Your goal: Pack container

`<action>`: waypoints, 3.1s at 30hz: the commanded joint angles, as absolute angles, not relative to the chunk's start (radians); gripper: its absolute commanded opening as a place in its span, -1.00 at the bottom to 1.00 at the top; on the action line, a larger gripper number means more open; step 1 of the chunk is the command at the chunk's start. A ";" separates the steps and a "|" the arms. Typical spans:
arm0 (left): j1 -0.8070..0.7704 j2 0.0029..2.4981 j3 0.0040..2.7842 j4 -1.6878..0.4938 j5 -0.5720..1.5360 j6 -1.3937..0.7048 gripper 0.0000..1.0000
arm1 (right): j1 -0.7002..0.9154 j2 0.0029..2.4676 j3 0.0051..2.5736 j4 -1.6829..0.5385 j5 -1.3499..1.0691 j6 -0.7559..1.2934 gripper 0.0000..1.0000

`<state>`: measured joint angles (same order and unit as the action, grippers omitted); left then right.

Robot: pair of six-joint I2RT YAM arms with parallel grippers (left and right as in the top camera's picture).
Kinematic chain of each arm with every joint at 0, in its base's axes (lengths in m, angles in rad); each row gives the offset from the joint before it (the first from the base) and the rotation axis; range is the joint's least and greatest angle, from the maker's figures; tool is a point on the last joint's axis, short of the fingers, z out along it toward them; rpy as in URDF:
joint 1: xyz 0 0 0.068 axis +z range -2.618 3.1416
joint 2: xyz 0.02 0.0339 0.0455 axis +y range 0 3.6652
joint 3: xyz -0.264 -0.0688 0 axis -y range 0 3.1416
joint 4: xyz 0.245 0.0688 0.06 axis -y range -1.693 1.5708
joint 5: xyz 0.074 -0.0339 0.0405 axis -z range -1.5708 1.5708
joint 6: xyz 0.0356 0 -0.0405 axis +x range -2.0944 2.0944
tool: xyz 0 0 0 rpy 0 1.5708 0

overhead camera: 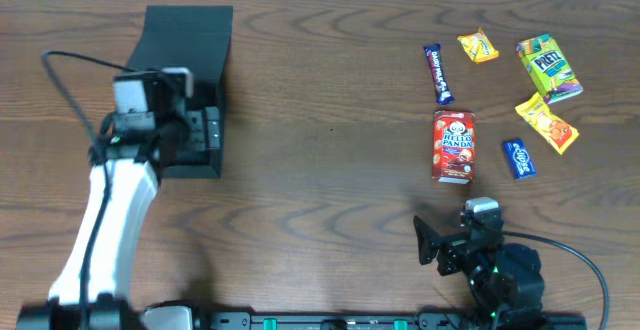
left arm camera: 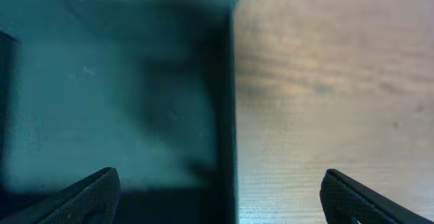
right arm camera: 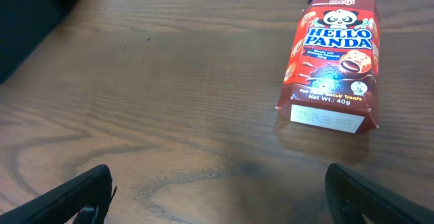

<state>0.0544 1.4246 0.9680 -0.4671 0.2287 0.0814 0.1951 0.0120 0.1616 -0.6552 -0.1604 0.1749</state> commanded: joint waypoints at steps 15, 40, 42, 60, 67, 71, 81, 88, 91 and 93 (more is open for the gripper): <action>0.019 1.643 0.985 -0.389 0.229 0.097 0.86 | 0.211 0.007 0.159 -0.654 -0.157 0.167 0.98; -0.146 1.694 0.985 -0.192 0.186 -0.226 -0.89 | 0.211 0.007 0.159 -0.654 -0.157 0.167 0.98; -0.203 1.694 0.985 -0.149 0.168 -0.276 -0.89 | 0.211 0.007 0.159 -0.654 -0.157 0.167 0.98; -0.555 1.780 1.064 0.035 0.138 -0.589 -0.88 | 0.211 0.007 0.159 -0.654 -0.157 0.167 0.99; -0.639 1.845 1.160 0.032 0.128 -0.618 -0.88 | 0.211 0.007 0.159 -0.654 -0.157 0.167 0.98; -0.662 1.856 1.191 0.031 0.114 -0.633 -0.89 | 0.211 0.007 0.159 -0.654 -0.157 0.167 0.98; -0.659 1.853 1.194 0.024 0.084 -0.649 0.90 | 0.211 0.007 0.159 -0.654 -0.157 0.167 0.98; -0.628 1.692 1.217 -0.070 -0.125 -0.426 0.90 | 0.211 0.007 0.159 -0.654 -0.157 0.167 0.98; -0.609 1.598 1.217 -0.132 -0.259 -0.319 0.90 | 0.211 0.007 0.159 -0.654 -0.157 0.167 0.98; -0.580 1.550 1.217 -0.189 -0.320 -0.258 0.90 | 0.211 0.007 0.159 -0.654 -0.157 0.167 0.99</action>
<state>-0.6086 1.6009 1.1892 -0.1593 -0.1680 -0.3889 0.1951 0.0120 0.1616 -0.6548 -0.1600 0.1749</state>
